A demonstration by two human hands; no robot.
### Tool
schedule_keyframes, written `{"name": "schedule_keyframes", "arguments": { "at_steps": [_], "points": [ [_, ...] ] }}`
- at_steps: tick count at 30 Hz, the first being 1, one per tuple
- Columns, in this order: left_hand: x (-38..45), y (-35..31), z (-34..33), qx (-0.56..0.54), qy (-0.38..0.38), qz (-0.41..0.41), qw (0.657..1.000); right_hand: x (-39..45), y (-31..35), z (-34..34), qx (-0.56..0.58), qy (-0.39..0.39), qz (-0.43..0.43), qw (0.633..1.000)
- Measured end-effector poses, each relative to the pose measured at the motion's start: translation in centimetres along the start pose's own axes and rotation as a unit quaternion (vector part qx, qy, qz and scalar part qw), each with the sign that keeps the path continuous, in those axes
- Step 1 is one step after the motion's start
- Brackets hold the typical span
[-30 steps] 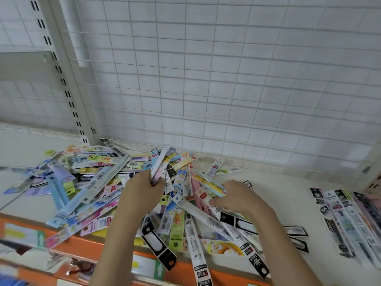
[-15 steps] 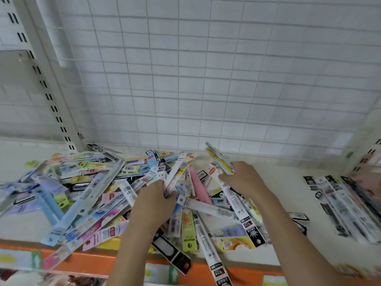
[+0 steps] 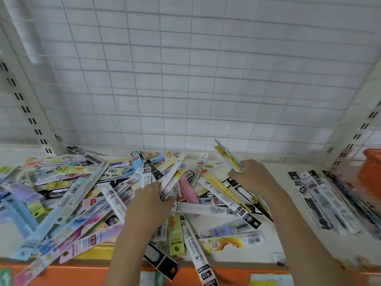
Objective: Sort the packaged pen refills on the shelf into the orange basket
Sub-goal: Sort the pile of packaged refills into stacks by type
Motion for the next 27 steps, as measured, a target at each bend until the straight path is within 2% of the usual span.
{"name": "schedule_keyframes", "arguments": {
  "at_steps": [6,9,12,18,23,27],
  "points": [
    [-0.1,-3.2,-2.8,0.023,0.072,-0.047,0.996,-2.2,-5.1,0.2,-0.017,0.069,-0.043,0.997],
    [-0.5,-4.8,-5.0,0.069,0.112,-0.067,0.989,-2.3,-6.9,-0.1,-0.018,0.053,-0.060,0.997],
    [-0.7,-5.4,-6.1,0.118,0.117,-0.076,0.983,-1.8,-7.9,-0.2,-0.008,0.037,-0.075,0.996],
    [-0.4,-5.9,-5.1,0.168,0.084,-0.076,0.979,-1.3,-7.7,-1.2,-0.008,0.075,-0.076,0.994],
    [-0.9,-6.3,-2.7,0.097,0.048,-0.050,0.993,-1.4,-7.2,-0.4,0.012,0.059,-0.078,0.995],
    [-1.6,-6.9,0.4,0.033,-0.034,-0.035,0.998,-2.0,-6.5,1.0,0.068,0.045,-0.064,0.995]
  ]
}}
Point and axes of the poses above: each hand's wrist, its own x-axis towards the middle knuckle, its own z-axis out of the back of the hand, y = z × x, the point moved 7 cm from there along x, towards the middle knuckle
